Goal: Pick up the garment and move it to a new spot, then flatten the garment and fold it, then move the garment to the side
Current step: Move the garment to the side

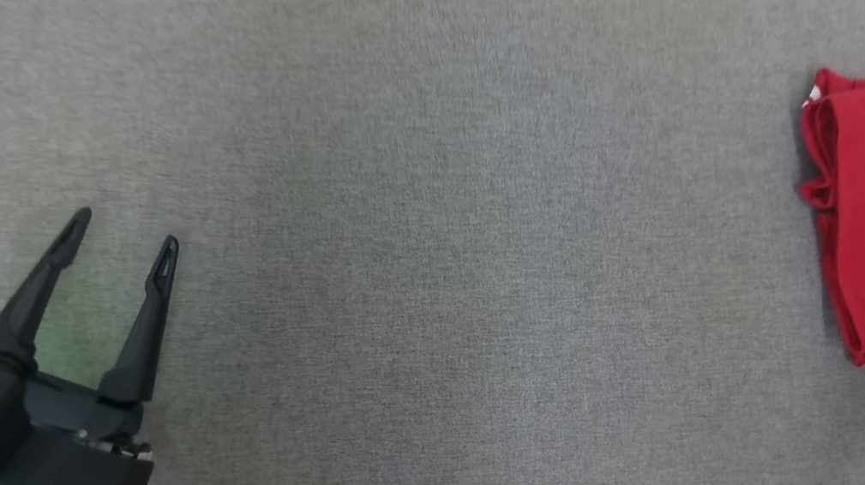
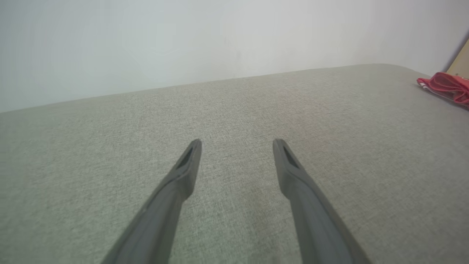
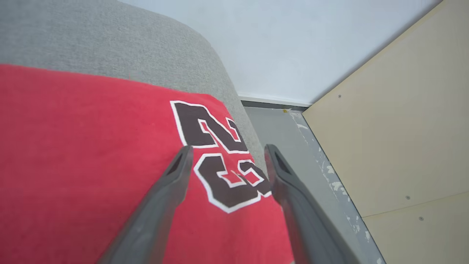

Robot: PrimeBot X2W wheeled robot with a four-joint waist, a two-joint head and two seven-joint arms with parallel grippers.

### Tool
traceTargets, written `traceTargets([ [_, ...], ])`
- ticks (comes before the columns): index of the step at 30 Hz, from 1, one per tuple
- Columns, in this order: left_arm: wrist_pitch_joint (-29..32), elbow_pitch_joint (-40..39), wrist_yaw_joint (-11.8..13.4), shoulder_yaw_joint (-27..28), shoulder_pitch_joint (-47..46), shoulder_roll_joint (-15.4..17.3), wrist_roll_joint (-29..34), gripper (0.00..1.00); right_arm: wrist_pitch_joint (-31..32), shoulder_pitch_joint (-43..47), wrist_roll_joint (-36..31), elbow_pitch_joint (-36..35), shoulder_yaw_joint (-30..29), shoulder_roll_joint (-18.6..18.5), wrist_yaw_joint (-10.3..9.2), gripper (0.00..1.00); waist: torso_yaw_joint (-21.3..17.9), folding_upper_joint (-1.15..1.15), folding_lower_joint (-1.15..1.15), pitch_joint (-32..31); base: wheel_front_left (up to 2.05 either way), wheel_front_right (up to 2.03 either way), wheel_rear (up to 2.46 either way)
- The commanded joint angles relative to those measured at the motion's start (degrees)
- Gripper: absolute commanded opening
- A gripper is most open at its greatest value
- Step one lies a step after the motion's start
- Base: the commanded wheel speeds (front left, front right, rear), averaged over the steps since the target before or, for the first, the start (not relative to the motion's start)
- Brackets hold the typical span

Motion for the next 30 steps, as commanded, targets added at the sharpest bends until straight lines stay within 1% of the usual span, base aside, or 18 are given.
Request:
traceTargets([
  [1, -1.02, 1.24, 0.18, -0.34, 0.89, -0.67, -0.37, 1.0, -2.09, 2.43, 1.2, -0.57, 0.09, 1.14, -0.15, 1.0, 1.95, -0.01, 0.0, -4.12, 0.0, 0.0, 0.0],
  [3, -2.22, 3.25, 0.44, -0.74, 1.6, -1.46, -0.83, 1.0, -4.8, 4.81, 2.82, -1.57, 0.7, 1.86, -0.15, 1.0, 3.09, -0.01, 0.0, -7.08, 0.0, 0.0, 0.0],
  [6, -3.79, 6.81, 0.81, -1.03, 2.97, -2.77, -1.84, 1.0, -7.8, 9.56, 6.06, -4.64, 1.45, 4.65, -0.14, 1.0, 4.83, -0.01, 0.0, -12.13, 0.0, 0.0, 0.0],
  [9, -5.21, 10.42, 1.29, -0.98, 4.88, -3.89, -2.6, 1.0, -9.47, 15.84, 8.36, -10.83, 2.9, 7.79, -0.14, 1.0, 6.46, -0.01, 0.0, -17.27, 0.0, 0.0, 0.0],
  [10, -5.21, 10.42, 1.29, -0.98, 4.88, -3.89, -2.6, 1.0, -9.47, 15.84, 8.36, -10.83, 2.9, 7.79, -0.14, 1.0, 6.46, -0.01, 0.0, -17.27, 0.0, 0.0, 0.0],
  [14, -6.62, 14.72, 1.89, -0.49, 7.6, -4.82, -3.11, 1.0, -8.61, 25.63, 12.04, -21.19, 4.89, 11.84, -0.14, 1.0, 8.43, -0.01, 0.0, -23.4, 0.0, 0.0, 0.0],
  [15, -7.09, 16.21, 2.28, -0.21, 8.77, -5.28, -3.47, 1.0, -7.93, 30.48, 13.98, -26.31, 6.12, 13.87, -0.14, 1.0, 9.38, -0.01, 0.0, -25.87, 0.0, 0.0, 0.0],
  [16, -7.19, 16.97, 2.37, -0.08, 9.33, -5.39, -3.53, 1.0, -7.42, 32.72, 14.58, -28.41, 6.96, 14.7, -0.14, 1.0, 9.78, -0.01, 0.0, -27.15, 0.0, 0.0, 0.0],
  [18, -7.61, 18.06, 2.59, 0.34, 10.33, -5.77, -3.78, 1.0, -6.73, 36.94, 16.32, -32.75, 8.06, 16.29, -0.15, 1.0, 10.49, -0.01, 0.0, -28.86, 0.0, 0.0, 0.0],
  [21, -7.94, 19.38, 2.71, 0.83, 11.26, -6.28, -4.06, 1.0, -6.16, 42.11, 18.18, -37.47, 9.57, 18.19, -0.14, 1.0, 11.39, -0.01, 0.0, -30.51, 0.0, 0.0, 0.0],
  [25, -8.09, 20.96, 2.93, 1.91, 12.2, -6.92, -4.29, 1.0, -6.86, 46.82, 20.56, -39.88, 11.45, 19.72, -0.14, 1.0, 11.93, -0.01, 0.0, -31.9, 0.0, 0.0, 0.0],
  [30, -8.15, 22.9, 1.74, 3.43, 12.47, -7.66, -4.02, 1.0, -8.18, 50.49, 22.43, -37.47, 16.49, 20.13, -0.14, 1.0, 12.17, -0.01, 0.0, -33.05, 0.0, 0.0, 0.0],
])
